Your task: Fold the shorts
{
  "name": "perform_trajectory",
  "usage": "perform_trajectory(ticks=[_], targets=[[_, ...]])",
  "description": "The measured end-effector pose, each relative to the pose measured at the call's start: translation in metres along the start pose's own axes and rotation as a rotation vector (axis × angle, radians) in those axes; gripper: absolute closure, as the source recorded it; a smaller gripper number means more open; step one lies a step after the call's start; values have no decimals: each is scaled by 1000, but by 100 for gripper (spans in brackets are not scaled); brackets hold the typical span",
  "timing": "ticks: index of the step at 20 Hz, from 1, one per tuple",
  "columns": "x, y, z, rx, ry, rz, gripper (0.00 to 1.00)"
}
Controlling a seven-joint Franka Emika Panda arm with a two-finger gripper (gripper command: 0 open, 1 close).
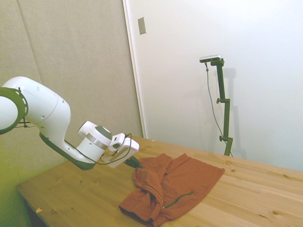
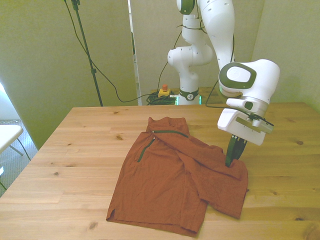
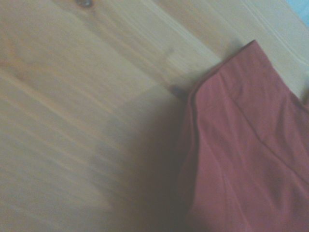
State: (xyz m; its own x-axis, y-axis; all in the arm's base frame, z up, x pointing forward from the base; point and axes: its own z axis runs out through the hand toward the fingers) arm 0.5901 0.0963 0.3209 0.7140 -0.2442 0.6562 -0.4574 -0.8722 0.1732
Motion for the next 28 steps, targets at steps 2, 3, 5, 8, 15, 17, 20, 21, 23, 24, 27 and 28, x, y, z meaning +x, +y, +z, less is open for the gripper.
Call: perform_trajectory(ticks=[2,3,5,8,15,17,20,21,23,24,27,28], targets=[[19,9,-7,-2,27,33,100],[33,17,-12,-3,42,61,100],[67,43,-16,-9,68,136,100],[112,98,-6,-44,94,220,100],[174,200,48,-134,83,339,100],[181,214,64,-154,72,357,0],[181,228,90,-183,50,381,0],[181,232,97,-191,47,387,0],[185,237,106,-200,43,399,0],[189,240,109,-203,47,399,0],[209,251,110,-204,67,409,0],[215,254,110,-202,72,413,0]])
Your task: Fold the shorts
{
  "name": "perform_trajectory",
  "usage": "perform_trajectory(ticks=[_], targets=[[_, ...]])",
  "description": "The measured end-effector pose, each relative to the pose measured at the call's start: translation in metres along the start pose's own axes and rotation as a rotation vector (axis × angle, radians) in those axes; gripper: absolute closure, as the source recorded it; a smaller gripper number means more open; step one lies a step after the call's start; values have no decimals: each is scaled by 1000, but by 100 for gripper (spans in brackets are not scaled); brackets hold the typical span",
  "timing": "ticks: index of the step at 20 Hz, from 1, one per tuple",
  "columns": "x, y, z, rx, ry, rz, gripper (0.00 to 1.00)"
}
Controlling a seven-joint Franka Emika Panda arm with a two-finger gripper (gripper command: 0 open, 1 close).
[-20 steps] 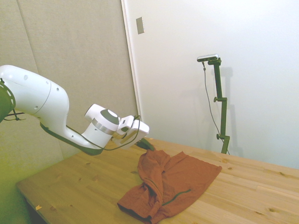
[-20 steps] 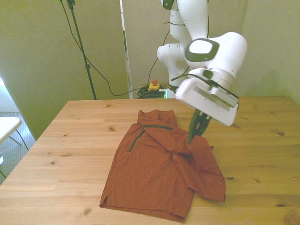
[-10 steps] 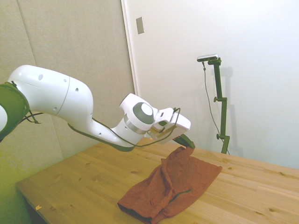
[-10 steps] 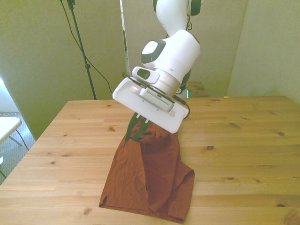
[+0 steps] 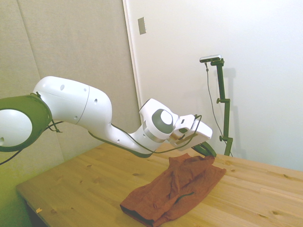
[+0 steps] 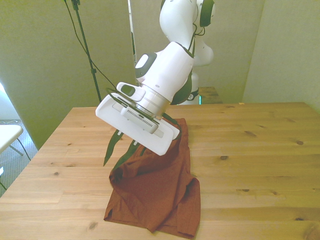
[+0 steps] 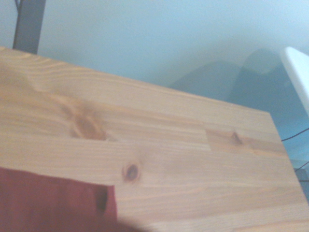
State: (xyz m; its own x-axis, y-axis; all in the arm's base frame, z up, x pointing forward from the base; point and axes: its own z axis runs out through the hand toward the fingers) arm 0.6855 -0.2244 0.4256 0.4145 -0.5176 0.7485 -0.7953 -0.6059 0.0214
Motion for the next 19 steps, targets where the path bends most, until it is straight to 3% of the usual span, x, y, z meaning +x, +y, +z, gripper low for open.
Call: perform_trajectory(ticks=[4,8,13,16,19], targets=[[10,-2,2,11,-6,15,0],[-29,-12,-20,58,-181,47,0],[-89,-12,-113,54,-475,-3,0],[-135,2,-175,23,-658,-41,0],[-163,24,-239,44,-815,-112,0]])
